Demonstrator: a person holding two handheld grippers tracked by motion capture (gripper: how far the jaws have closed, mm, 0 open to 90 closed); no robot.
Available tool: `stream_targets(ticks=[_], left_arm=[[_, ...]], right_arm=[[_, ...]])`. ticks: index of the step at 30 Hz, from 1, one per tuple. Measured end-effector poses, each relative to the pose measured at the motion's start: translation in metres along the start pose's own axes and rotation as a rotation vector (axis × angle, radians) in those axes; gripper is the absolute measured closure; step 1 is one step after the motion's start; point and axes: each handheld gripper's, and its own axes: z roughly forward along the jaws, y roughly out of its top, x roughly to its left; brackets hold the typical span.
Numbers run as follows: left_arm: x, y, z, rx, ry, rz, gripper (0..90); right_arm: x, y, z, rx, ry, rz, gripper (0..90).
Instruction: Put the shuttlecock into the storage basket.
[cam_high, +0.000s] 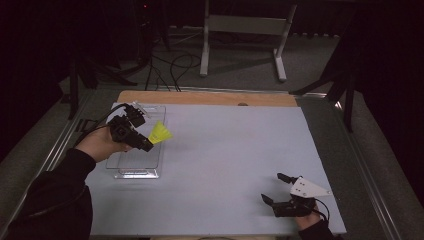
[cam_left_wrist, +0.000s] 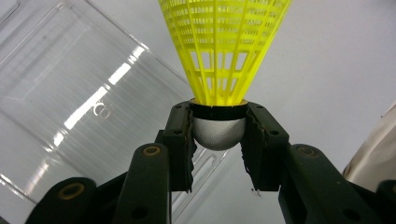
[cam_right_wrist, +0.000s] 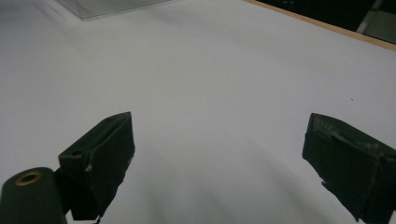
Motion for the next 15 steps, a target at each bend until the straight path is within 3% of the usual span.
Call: stream_targets(ticks=[15], left_arm=[[0.008,-0.027,-0.011,-0.002,0.011,-0.055,65.9]], right_arm=[[0.001,0.001,0.000,0.003,0.005,-0.002,9.3]])
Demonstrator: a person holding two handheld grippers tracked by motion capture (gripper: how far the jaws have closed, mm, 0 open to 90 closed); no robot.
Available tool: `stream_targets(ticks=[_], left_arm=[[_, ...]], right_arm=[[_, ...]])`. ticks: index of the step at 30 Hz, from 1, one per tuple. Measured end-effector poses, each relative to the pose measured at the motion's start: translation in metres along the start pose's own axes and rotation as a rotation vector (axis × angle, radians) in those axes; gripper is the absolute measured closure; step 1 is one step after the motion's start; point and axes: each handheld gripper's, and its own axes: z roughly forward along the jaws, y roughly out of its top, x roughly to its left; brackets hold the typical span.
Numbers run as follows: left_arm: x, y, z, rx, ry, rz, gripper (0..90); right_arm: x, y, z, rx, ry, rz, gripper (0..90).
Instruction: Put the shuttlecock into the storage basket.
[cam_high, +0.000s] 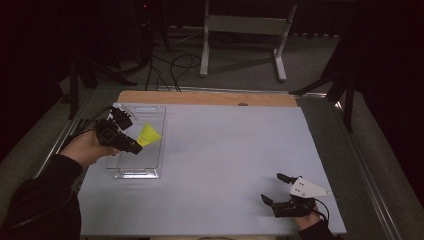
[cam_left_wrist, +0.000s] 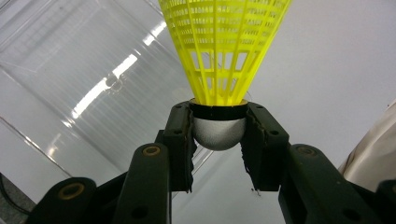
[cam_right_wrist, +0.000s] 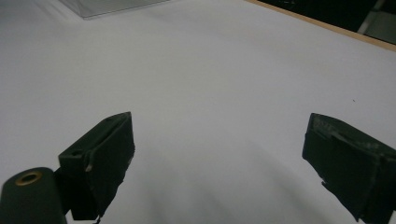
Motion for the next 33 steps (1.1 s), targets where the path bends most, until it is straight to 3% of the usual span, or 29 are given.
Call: stream_targets(ticks=[7,21,33], left_arm=[[0.008,-0.015,0.002,0.015,0.009,-0.032,65.8],[0.027,-0.040,0.004,-0.015,0.020,-0.093,65.8],[0.042,-0.051,0.021,-0.029,0.032,-0.108,65.7]], right_arm=[[0.000,0.000,0.000,0.001,-0.003,-0.007,9.3],[0.000,0.000,0.001,0.003,0.001,-0.005,9.3],[0.001,0.001,0.001,0.002,0.003,-0.007,9.3]])
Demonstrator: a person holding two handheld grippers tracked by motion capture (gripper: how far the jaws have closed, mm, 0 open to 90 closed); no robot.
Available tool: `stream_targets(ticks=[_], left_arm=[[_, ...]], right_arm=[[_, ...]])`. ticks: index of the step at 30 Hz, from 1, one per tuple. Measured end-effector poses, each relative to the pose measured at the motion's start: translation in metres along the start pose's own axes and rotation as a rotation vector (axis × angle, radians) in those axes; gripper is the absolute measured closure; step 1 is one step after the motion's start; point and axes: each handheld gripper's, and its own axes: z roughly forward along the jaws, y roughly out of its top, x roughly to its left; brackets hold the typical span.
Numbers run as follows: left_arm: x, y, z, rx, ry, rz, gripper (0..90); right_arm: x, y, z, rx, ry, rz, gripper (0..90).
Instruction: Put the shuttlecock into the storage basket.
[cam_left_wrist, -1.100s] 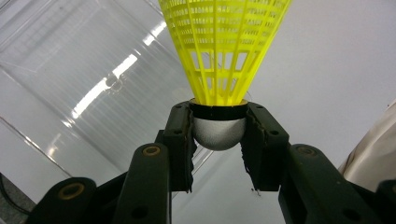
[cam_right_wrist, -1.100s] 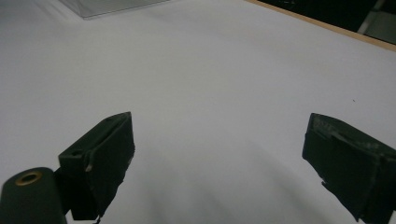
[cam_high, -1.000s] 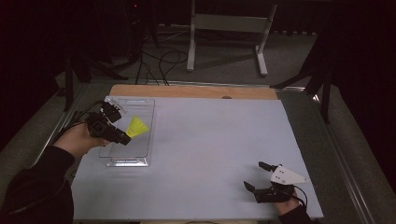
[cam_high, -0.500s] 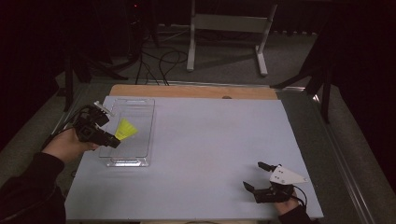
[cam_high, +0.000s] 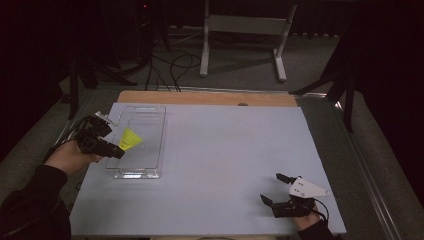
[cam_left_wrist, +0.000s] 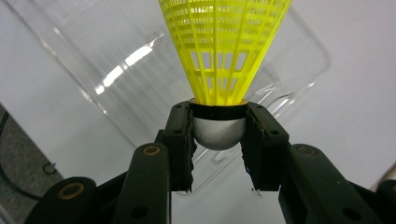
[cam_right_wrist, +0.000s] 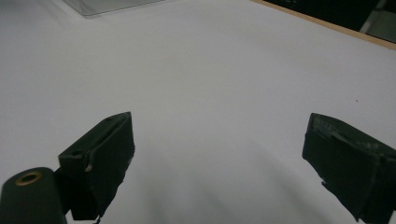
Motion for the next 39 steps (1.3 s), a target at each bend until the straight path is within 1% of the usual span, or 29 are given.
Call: stream_targets(ticks=[2,3,6,8,11,13,14,15,17,21,25,26,30,31,33,36,37,39], left_arm=[[0.002,-0.002,0.005,0.011,0.011,0.001,65.7],[0.004,-0.002,0.007,0.016,0.006,-0.002,65.7],[0.007,-0.005,0.011,0.027,0.021,-0.001,65.7],[0.010,-0.007,0.013,0.026,0.021,-0.012,65.7],[0.013,-0.009,0.015,0.024,0.037,-0.020,65.7],[0.015,-0.010,0.017,0.026,0.039,-0.038,65.6],[0.016,-0.011,0.018,0.029,0.042,-0.033,65.6],[0.017,-0.011,0.020,0.032,0.035,-0.040,65.6],[0.018,-0.012,0.022,0.034,0.027,-0.039,65.6],[0.018,-0.011,0.028,0.048,0.024,-0.037,65.6],[0.018,-0.011,0.030,0.060,0.028,-0.047,65.6],[0.018,-0.010,0.031,0.068,0.026,-0.041,65.6],[0.017,-0.009,0.034,0.087,0.029,-0.043,65.5],[0.017,-0.008,0.035,0.096,0.029,-0.034,65.5],[0.018,-0.007,0.036,0.093,0.034,-0.040,65.5],[0.019,-0.006,0.037,0.103,0.032,-0.041,65.5],[0.019,-0.006,0.037,0.103,0.032,-0.049,65.5],[0.018,-0.004,0.037,0.108,0.041,-0.048,65.5]], right_arm=[[0.000,0.000,0.000,0.001,0.001,0.001,9.3],[0.000,0.000,0.000,0.001,0.002,0.002,9.3],[0.000,0.000,0.000,0.001,0.002,0.002,9.4],[0.000,0.000,0.000,0.001,0.001,0.001,9.3],[0.000,0.000,0.000,0.003,0.003,0.003,9.3],[0.000,0.000,0.000,0.007,0.003,0.000,9.3],[0.000,0.000,0.000,0.005,0.003,0.001,9.3],[0.000,0.000,0.000,0.004,0.002,-0.001,9.3],[0.000,0.000,0.000,0.003,0.001,-0.002,9.3],[0.000,0.000,0.000,0.002,0.002,0.003,9.4],[0.000,0.000,-0.001,0.004,0.003,-0.001,9.4],[0.000,0.000,-0.001,0.004,0.003,-0.002,9.4],[0.000,0.000,-0.001,0.003,0.002,-0.001,9.4],[0.000,0.000,-0.001,0.005,0.002,0.000,9.4],[0.000,0.000,-0.001,0.005,0.003,-0.001,9.4],[0.000,0.000,-0.001,0.002,0.002,-0.001,9.4],[0.000,0.000,-0.001,0.001,0.003,-0.002,9.4],[0.000,0.000,-0.001,0.002,0.002,-0.002,9.4]])
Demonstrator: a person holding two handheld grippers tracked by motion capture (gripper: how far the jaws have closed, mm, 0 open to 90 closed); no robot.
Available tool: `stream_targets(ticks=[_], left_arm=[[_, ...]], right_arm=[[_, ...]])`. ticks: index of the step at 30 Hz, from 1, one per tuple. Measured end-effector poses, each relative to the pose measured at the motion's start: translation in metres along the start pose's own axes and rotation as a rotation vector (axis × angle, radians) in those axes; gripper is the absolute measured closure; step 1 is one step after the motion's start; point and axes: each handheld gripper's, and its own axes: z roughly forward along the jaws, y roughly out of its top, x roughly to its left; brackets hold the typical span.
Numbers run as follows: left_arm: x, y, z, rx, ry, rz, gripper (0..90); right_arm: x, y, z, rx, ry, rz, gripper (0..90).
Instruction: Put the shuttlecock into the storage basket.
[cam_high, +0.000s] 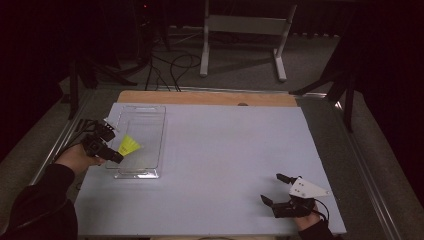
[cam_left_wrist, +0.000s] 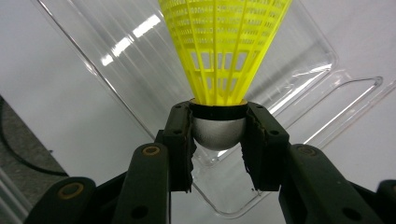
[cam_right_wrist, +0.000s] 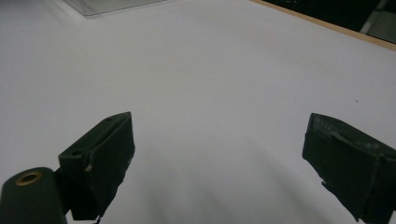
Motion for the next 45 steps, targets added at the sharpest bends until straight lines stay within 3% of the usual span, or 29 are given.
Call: stream_targets(ticks=[4,5,8,11,15,17,19,22,27,29,30,32,44,45], left_arm=[[-0.001,0.001,-0.001,0.014,-0.001,0.004,65.4],[0.000,0.002,-0.001,0.012,0.004,-0.014,65.1],[-0.001,0.003,-0.005,-0.001,0.018,-0.018,64.1],[-0.003,0.004,-0.008,0.001,0.021,-0.006,58.5],[-0.007,0.007,-0.012,-0.022,0.026,-0.003,49.3],[-0.010,0.008,-0.013,-0.030,0.029,0.001,39.5],[-0.012,0.010,-0.014,-0.030,0.020,0.013,36.8],[-0.015,0.012,-0.014,-0.035,0.015,0.010,24.1],[-0.022,0.016,-0.016,-0.044,0.031,0.013,14.5],[-0.023,0.018,-0.018,-0.046,0.005,0.029,13.3],[-0.023,0.018,-0.018,-0.050,-0.020,0.028,6.2],[-0.024,0.020,-0.020,-0.062,-0.014,0.031,2.6],[-0.036,0.031,-0.026,-0.122,-0.032,0.066,0.0],[-0.037,0.032,-0.027,-0.126,-0.017,0.067,0.0]], right_arm=[[0.000,0.000,0.000,-0.002,0.000,0.002,9.3],[0.000,0.000,0.000,-0.003,-0.001,0.001,9.4],[0.000,0.000,0.000,-0.004,-0.001,0.000,9.4],[0.000,0.000,0.000,-0.004,-0.002,0.001,9.3],[0.000,0.000,0.000,-0.004,0.000,0.000,9.3],[0.000,0.000,0.000,-0.004,-0.001,0.003,9.4],[0.000,0.000,0.000,-0.002,-0.001,0.001,9.3],[0.000,0.000,0.000,-0.002,0.001,0.002,9.3],[0.000,0.000,0.000,-0.003,-0.003,0.002,9.3],[0.000,0.000,0.000,-0.003,-0.002,0.002,9.4],[0.000,0.000,0.000,-0.004,-0.003,0.002,9.3],[0.000,0.000,0.000,-0.004,-0.002,0.003,9.3],[0.000,0.000,0.000,-0.002,-0.003,0.003,9.3],[0.000,0.000,0.000,-0.002,-0.003,0.003,9.3]])
